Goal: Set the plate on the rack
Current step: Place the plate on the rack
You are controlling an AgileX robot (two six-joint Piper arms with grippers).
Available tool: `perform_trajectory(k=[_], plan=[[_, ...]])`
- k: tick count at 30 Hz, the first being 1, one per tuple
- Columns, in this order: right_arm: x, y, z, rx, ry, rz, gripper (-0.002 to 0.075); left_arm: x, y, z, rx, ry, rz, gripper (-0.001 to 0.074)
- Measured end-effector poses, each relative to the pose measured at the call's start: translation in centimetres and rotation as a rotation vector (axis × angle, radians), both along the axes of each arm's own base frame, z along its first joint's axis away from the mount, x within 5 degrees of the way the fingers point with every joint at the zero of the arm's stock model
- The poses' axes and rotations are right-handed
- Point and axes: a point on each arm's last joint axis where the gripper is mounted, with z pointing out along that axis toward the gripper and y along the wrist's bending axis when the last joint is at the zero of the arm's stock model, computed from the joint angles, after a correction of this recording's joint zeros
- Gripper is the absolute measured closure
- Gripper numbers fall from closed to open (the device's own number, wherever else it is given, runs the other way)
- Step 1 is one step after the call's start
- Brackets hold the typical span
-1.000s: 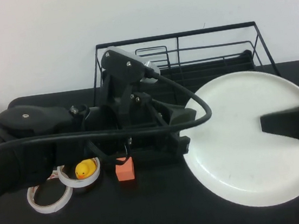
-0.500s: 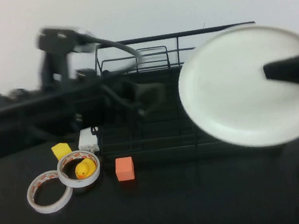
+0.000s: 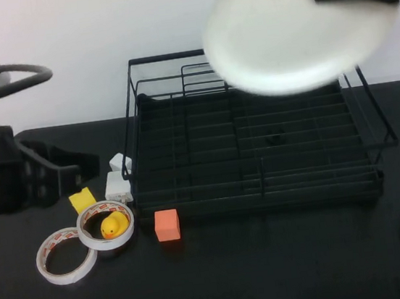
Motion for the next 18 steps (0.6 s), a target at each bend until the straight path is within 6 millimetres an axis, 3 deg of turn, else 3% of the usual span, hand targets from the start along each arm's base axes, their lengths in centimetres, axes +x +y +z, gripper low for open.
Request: perform_trajectory(k=[4,11,18], plan=[[4.0,0.2,1.4,0.029,-0.053,-0.007,0.0578,-0.7,0.0,-0.1,0.006,0.049,-0.033,0.073],[9.3,1.1,0.6,0.052,-0.125,0.012,0.0578,-1.5,-0.2,-2.3,0.007,0.157,-0.074,0.0735],[13.0,4.3,-4.0,0.071,-0.1,0.079,0.0578,-2.3,-0.3,-5.4,-0.019,0.271,-0.072,0.0735]])
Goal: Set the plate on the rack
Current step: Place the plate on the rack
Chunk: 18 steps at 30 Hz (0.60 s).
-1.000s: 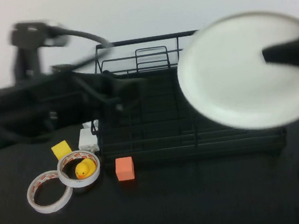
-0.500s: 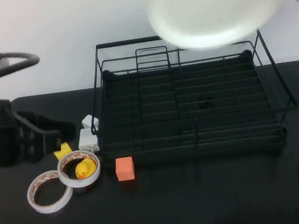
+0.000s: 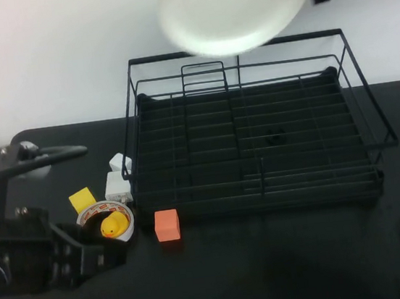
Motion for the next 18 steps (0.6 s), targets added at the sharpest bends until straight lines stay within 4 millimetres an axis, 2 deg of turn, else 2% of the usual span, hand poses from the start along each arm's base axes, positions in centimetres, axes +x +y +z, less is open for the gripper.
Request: perform_trajectory(k=[5,8,11,18], plan=[[2.0,2.8,-4.4,0.02,0.035,-0.003,0.0578,-0.3,-0.1,-0.7,-0.019,0.017,-0.012,0.0735],[3.3,3.7,-6.7,0.03,0.048,-0.057,0.0578,-0.4,-0.2,-0.7,-0.025,0.01,-0.032,0.0735],[4.2,3.9,-8.3,0.035,0.06,-0.099,0.0578,-0.4,-0.3,-0.7,-0.026,0.011,-0.039,0.0735],[5.4,4.0,-10.6,0.055,-0.006,-0.124,0.0578,-0.4,-0.3,-0.7,-0.016,-0.007,-0.06,0.0735]])
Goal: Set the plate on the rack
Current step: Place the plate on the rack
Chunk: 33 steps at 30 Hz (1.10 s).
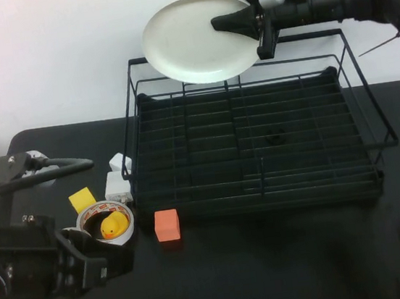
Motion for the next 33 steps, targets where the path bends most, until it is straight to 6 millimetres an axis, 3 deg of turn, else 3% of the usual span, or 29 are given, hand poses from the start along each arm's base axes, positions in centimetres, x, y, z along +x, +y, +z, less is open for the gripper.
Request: perform_trajectory(k=[11,33], plan=[[1.0,0.5,-3.6,0.048,0.046,-0.009,0.0578,0.0,0.0,0.0,0.004,-0.015,-0.013,0.0735],[1.3,0.6,-5.6,0.039,0.079,-0.013,0.0577,0.0,0.0,0.0,0.011,-0.032,-0.026,0.0735]])
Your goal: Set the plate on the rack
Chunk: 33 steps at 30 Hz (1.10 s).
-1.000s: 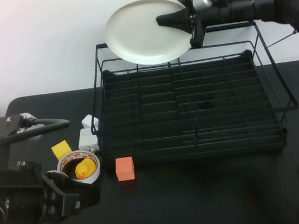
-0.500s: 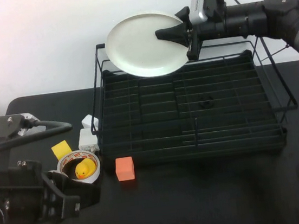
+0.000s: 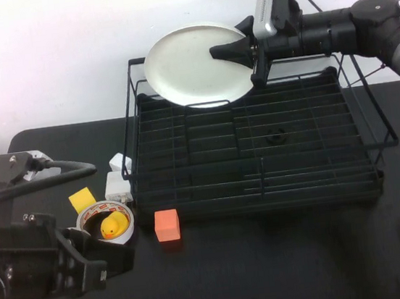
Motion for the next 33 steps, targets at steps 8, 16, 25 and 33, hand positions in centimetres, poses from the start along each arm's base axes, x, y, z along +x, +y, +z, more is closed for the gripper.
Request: perform_trajectory(k=[8,16,25,33], plan=[[0.1,0.0,0.0,0.002,0.003,-0.017,0.0308,0.0,0.0,0.0,0.001,-0.003,-0.002,0.0735],[0.8,-0.3,0.8,0.073,0.023,-0.096,0.0253,0.0,0.0,0.0,0.006,-0.006,-0.001,0.0735],[0.5,-2.1,6.9,0.219,0.026,-0.108,0.0264,0.2,0.2,0.0,0.02,-0.022,0.015,0.0735],[-2.0,-3.9,11.8,0.208,0.018,0.025,0.0421,0.2,0.7,0.2,0.07,-0.084,0.056,0.0735]])
